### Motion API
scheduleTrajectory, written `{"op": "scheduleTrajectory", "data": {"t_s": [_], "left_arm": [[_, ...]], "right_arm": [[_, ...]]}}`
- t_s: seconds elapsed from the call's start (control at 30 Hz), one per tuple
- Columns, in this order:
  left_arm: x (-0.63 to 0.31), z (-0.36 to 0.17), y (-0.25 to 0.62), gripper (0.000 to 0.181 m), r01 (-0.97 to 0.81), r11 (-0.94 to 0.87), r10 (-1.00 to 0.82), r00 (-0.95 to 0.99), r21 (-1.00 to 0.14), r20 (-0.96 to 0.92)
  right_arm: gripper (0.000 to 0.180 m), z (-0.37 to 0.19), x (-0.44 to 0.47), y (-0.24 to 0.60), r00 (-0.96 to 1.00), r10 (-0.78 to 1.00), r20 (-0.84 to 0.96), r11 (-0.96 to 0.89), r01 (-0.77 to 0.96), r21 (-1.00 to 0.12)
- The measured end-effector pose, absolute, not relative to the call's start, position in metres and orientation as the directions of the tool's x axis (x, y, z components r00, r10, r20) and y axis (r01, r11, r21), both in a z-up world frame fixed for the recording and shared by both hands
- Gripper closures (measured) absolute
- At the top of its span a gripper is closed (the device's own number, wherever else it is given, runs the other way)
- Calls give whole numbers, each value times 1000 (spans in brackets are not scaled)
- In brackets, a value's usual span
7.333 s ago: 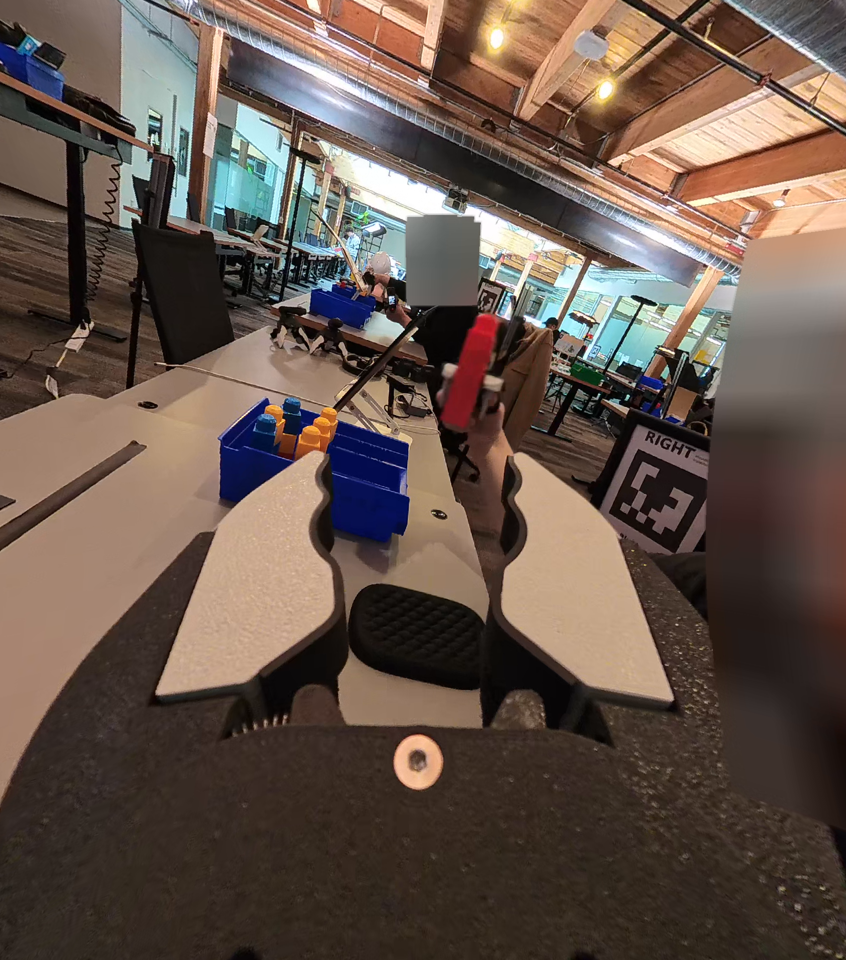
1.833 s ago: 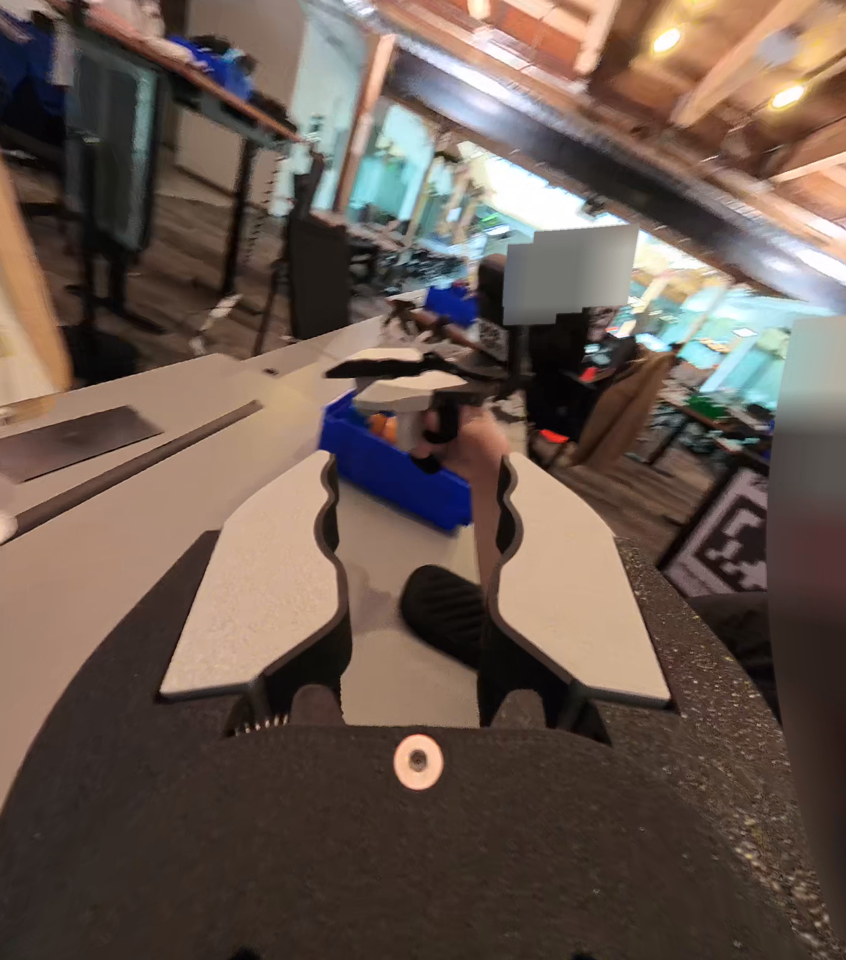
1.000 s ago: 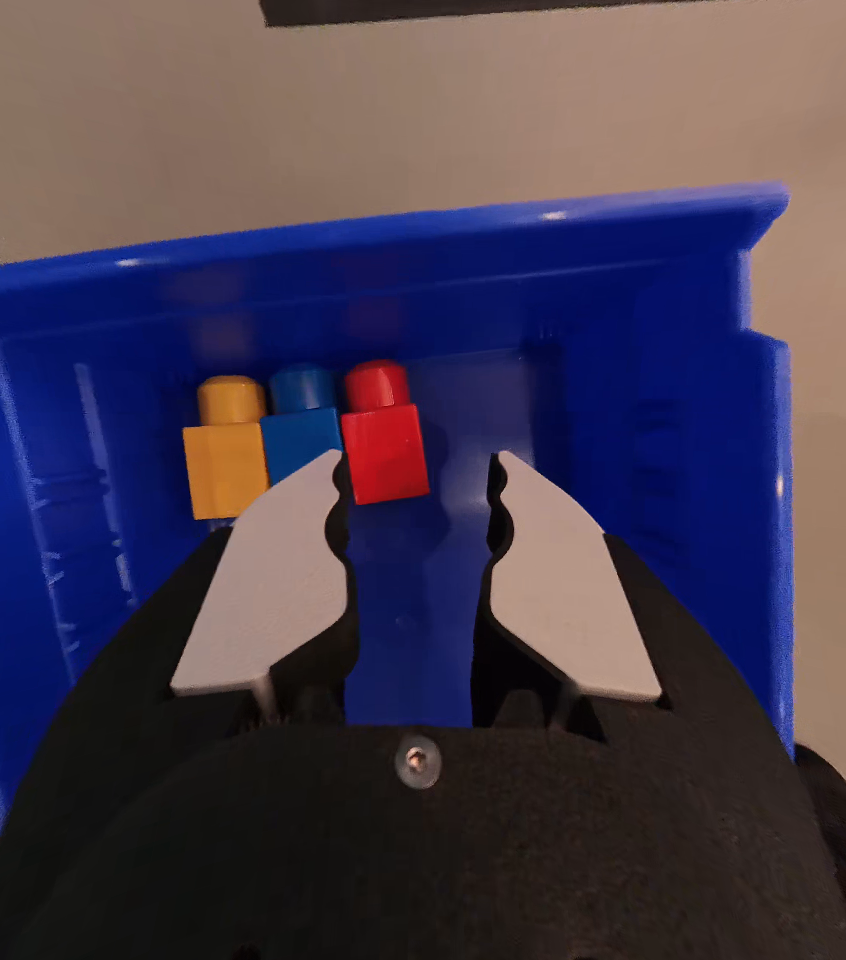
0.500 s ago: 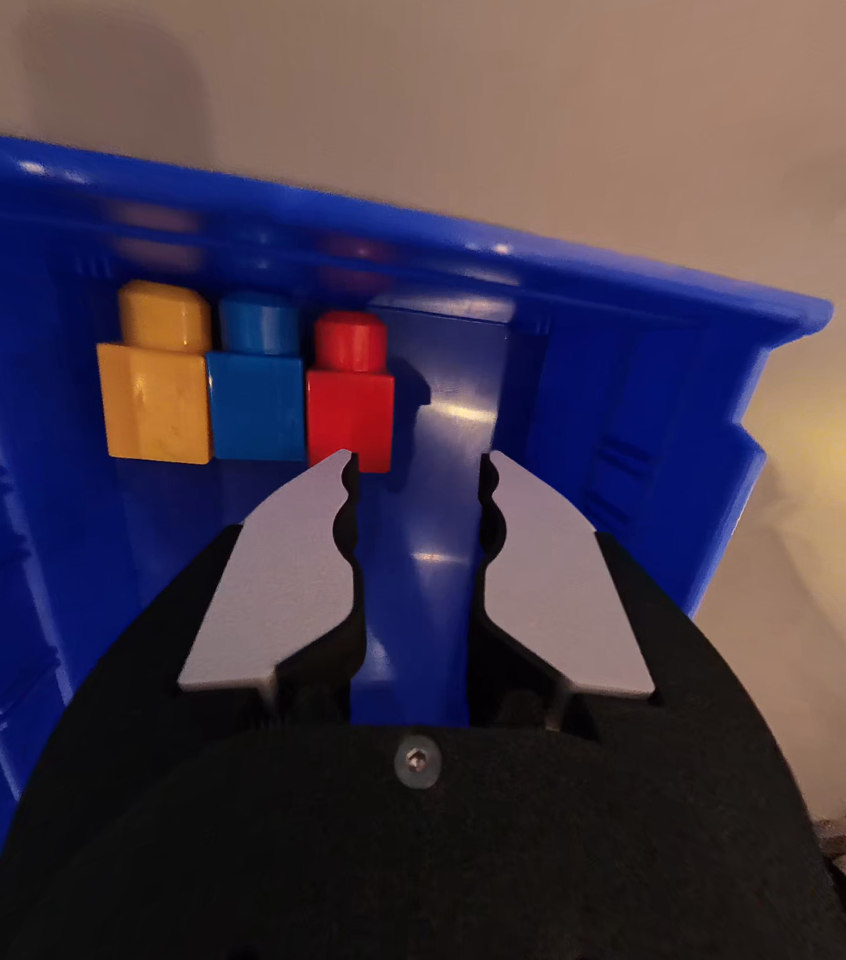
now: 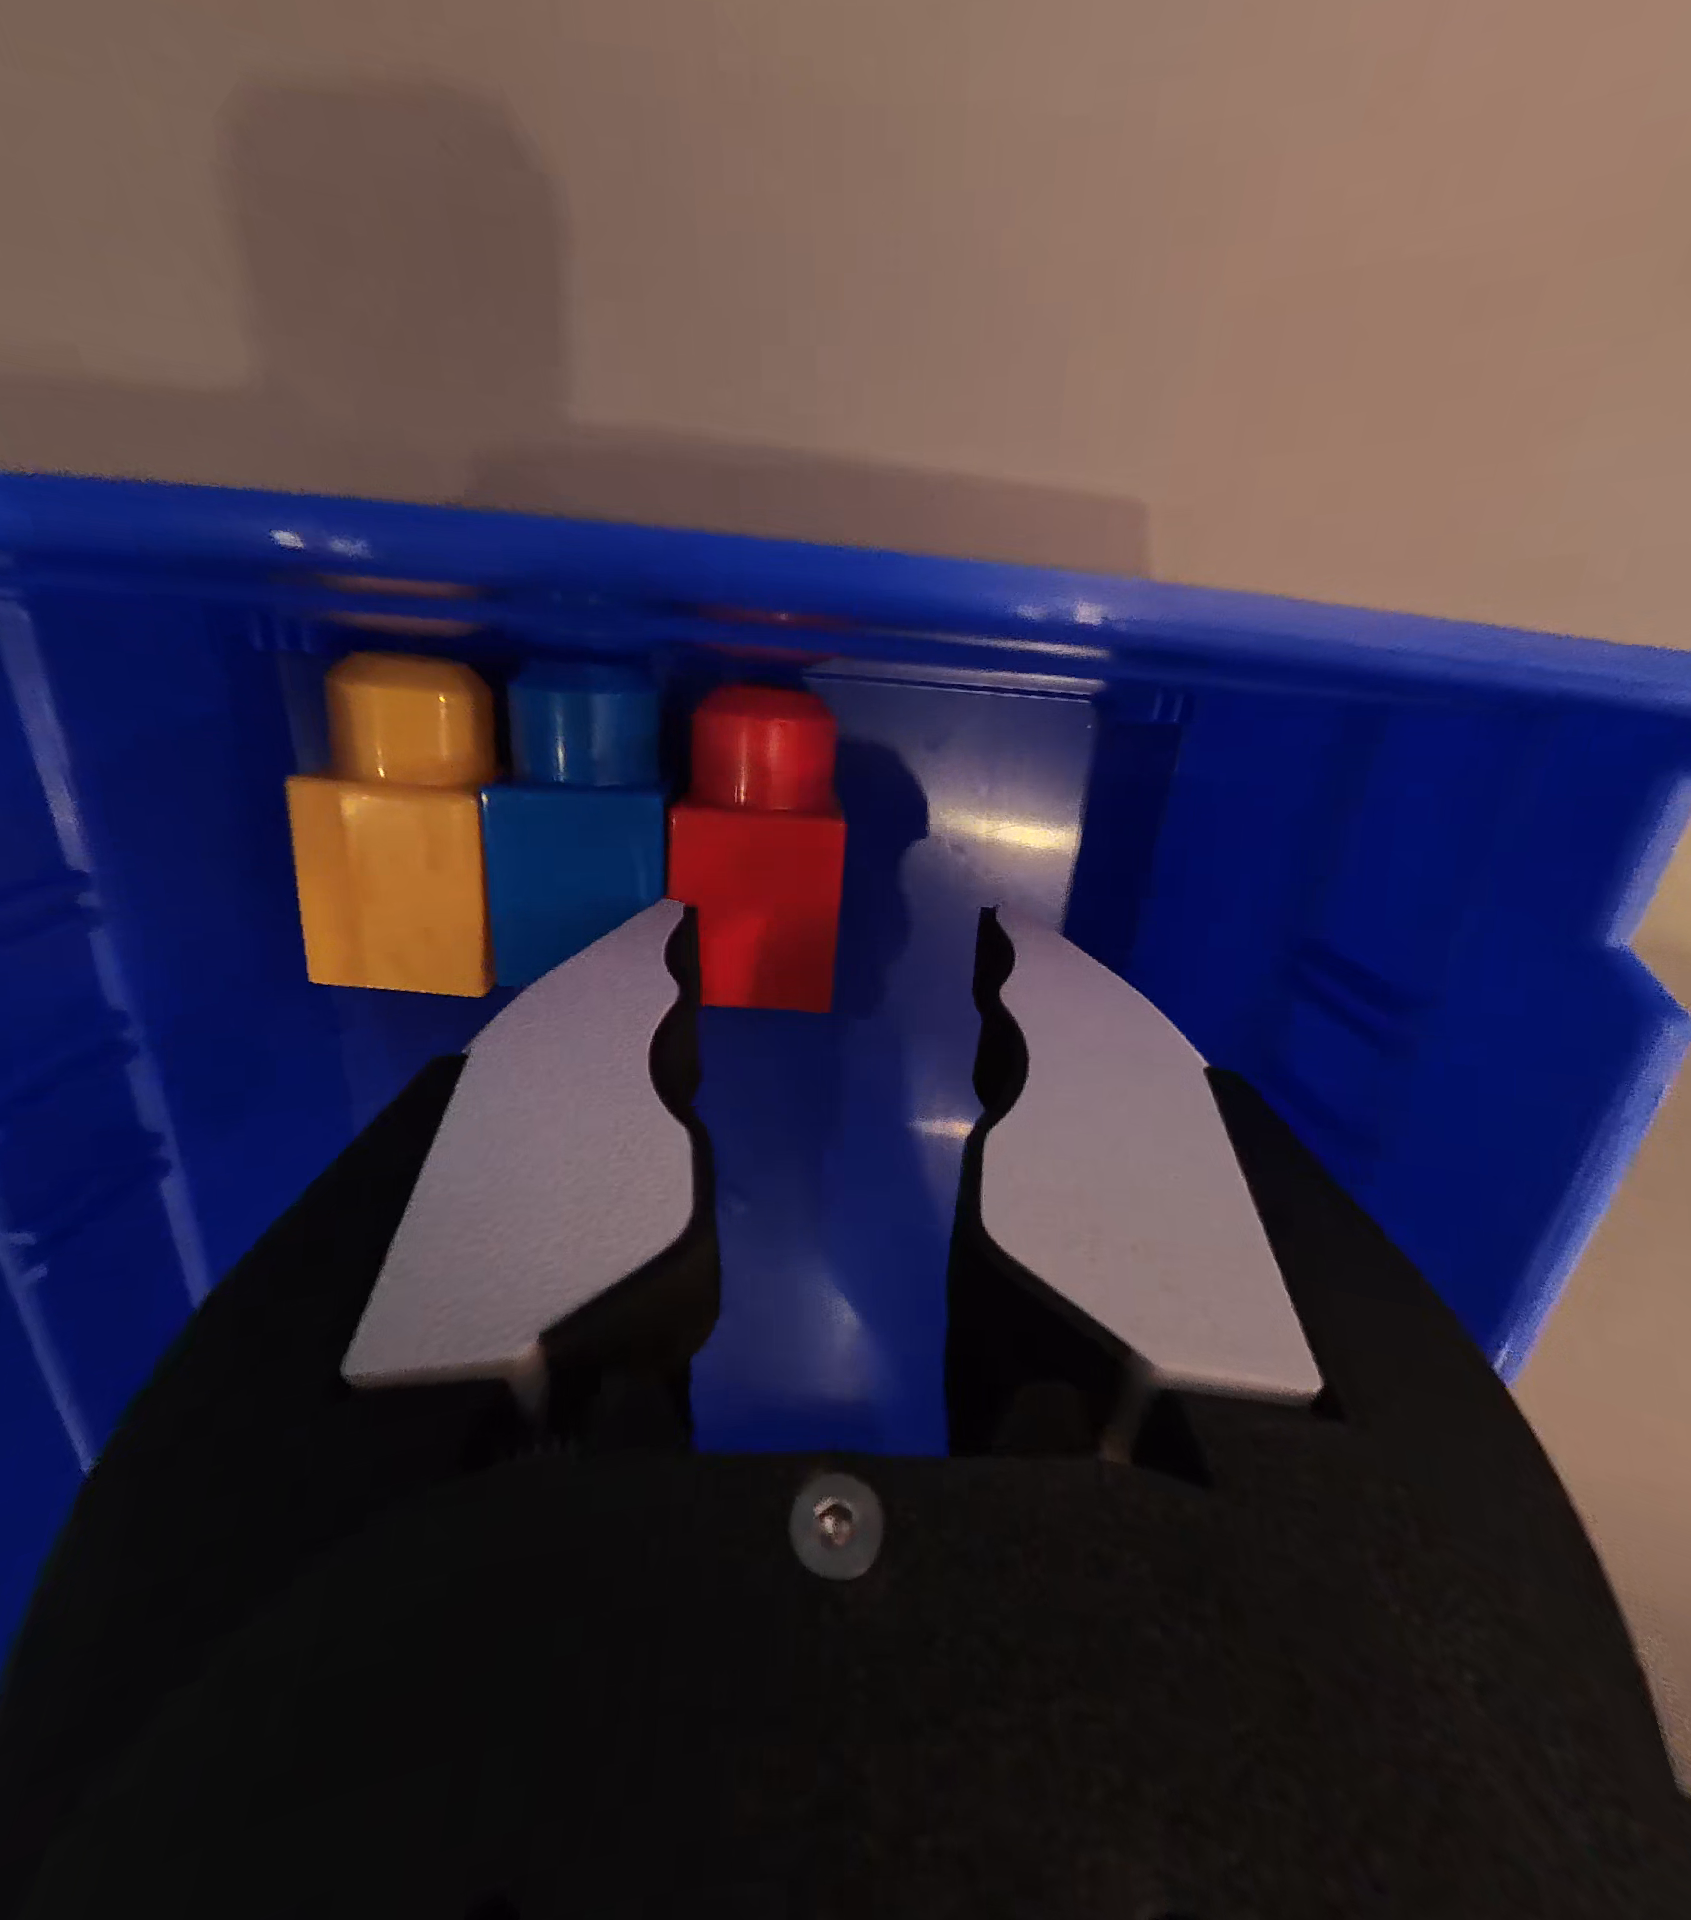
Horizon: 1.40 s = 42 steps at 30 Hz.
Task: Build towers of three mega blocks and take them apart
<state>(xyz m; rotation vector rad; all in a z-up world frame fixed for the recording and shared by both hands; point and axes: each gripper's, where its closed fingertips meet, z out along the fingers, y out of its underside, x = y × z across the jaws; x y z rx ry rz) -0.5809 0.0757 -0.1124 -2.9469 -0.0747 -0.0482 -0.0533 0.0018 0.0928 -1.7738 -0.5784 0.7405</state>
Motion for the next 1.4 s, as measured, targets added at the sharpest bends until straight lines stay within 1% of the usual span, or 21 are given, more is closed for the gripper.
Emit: {"op": "scheduleTrajectory", "data": {"t_s": [0.13, 0.47, 0.6, 0.87, 1.07, 1.13, 1.23, 1.33, 1.4], "left_arm": [[-586, -115, 75, 130, 23, -982, 26, 999, -188, -18], [-577, -116, 71, 125, -19, -983, -10, 999, -184, -51], [-571, -115, 72, 130, -22, -983, -15, 999, -184, -37], [-580, -117, 75, 127, 8, -982, 14, 999, -191, -34], [-576, -117, 77, 128, 22, -979, 18, 1000, -202, 22], [-575, -120, 76, 128, 21, -981, 17, 1000, -192, 26], [-574, -127, 70, 128, 12, -990, 7, 999, -144, 34], [-575, -132, 68, 131, 1, -992, -3, 1000, -129, 31], [-574, -135, 65, 143, -13, -993, -17, 999, -113, 36]], "right_arm": [[141, 91, -55, 2, 687, 699, -199, -308, 37, -951], [141, 91, -56, 1, 682, 703, -202, -311, 39, -950], [141, 91, -56, 1, 680, 704, -204, -310, 36, -950], [141, 89, -55, 3, 681, 701, -209, -315, 33, -949], [141, 85, -56, 5, 682, 700, -213, -326, 39, -945], [141, 84, -57, 6, 682, 699, -213, -328, 41, -944], [141, 83, -57, 6, 682, 700, -213, -331, 46, -942], [141, 82, -58, 7, 681, 701, -212, -333, 49, -942], [141, 81, -59, 7, 679, 702, -214, -337, 53, -940]]}}
